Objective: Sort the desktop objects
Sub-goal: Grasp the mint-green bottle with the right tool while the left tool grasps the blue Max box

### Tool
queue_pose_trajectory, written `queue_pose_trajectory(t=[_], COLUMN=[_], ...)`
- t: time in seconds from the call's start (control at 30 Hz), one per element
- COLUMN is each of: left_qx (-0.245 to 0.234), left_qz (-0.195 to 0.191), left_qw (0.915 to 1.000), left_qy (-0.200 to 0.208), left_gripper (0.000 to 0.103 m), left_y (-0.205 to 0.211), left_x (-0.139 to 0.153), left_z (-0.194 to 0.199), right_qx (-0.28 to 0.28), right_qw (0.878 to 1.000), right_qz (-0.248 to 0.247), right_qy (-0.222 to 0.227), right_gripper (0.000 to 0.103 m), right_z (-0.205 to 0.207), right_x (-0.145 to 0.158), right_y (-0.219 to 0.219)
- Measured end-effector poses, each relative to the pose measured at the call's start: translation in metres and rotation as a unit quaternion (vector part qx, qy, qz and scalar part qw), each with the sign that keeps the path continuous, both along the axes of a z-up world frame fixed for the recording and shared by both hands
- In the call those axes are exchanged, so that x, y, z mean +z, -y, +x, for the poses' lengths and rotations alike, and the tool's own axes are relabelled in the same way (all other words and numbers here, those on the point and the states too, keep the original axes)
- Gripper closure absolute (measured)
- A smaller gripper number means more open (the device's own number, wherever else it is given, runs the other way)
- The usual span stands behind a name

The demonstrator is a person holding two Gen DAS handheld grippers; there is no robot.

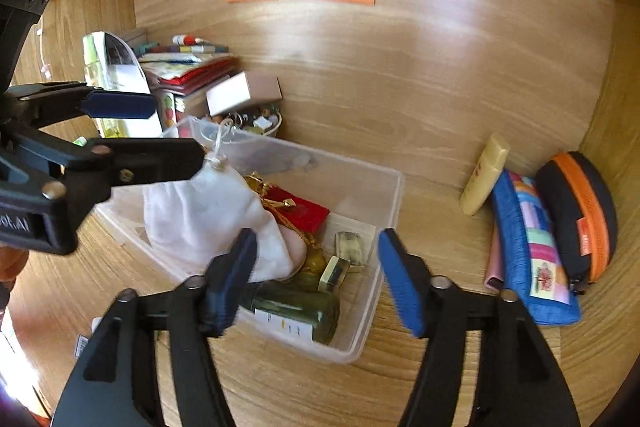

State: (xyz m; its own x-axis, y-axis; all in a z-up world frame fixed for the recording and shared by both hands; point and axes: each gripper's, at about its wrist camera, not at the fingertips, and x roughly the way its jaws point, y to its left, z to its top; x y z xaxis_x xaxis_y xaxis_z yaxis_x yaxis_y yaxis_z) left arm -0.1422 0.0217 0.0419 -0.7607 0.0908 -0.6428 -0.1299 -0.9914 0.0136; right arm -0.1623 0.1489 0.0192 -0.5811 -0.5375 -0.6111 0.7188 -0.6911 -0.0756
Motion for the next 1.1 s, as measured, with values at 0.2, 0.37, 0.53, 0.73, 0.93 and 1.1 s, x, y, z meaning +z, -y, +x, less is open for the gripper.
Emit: queue_pose_trajectory(t=[0.2, 0.37, 0.53, 0.73, 0.93, 1.1], left_qx=[0.027, 0.049, 0.072, 0.089, 0.095, 0.094], left_qz=[-0.01, -0.019, -0.027, -0.022, -0.012, -0.002], left_qw=[0.9994, 0.9984, 0.9971, 0.9954, 0.9936, 0.9923], left_qy=[-0.019, -0.019, -0.004, 0.025, 0.059, 0.081], left_gripper=[0.012, 0.01, 0.01, 0.01, 0.01, 0.01], left_y=[0.019, 0.037, 0.057, 0.077, 0.087, 0.092], left_x=[0.006, 0.0, -0.016, -0.04, -0.067, -0.082], left_z=[0.035, 0.065, 0.095, 0.123, 0.143, 0.158], right_qx=[0.017, 0.044, 0.063, 0.103, 0.128, 0.139], right_qw=[1.0, 0.999, 0.998, 0.994, 0.987, 0.982], right_qz=[-0.007, -0.021, -0.011, 0.023, 0.059, 0.087], right_qy=[-0.021, -0.009, 0.012, 0.043, 0.08, 0.095], right_gripper=[0.024, 0.02, 0.02, 0.02, 0.02, 0.02], right_z=[0.031, 0.055, 0.079, 0.098, 0.108, 0.114], right_x=[0.013, 0.016, 0.004, -0.025, -0.057, -0.076], right_y=[-0.005, -0.003, 0.011, 0.037, 0.064, 0.08])
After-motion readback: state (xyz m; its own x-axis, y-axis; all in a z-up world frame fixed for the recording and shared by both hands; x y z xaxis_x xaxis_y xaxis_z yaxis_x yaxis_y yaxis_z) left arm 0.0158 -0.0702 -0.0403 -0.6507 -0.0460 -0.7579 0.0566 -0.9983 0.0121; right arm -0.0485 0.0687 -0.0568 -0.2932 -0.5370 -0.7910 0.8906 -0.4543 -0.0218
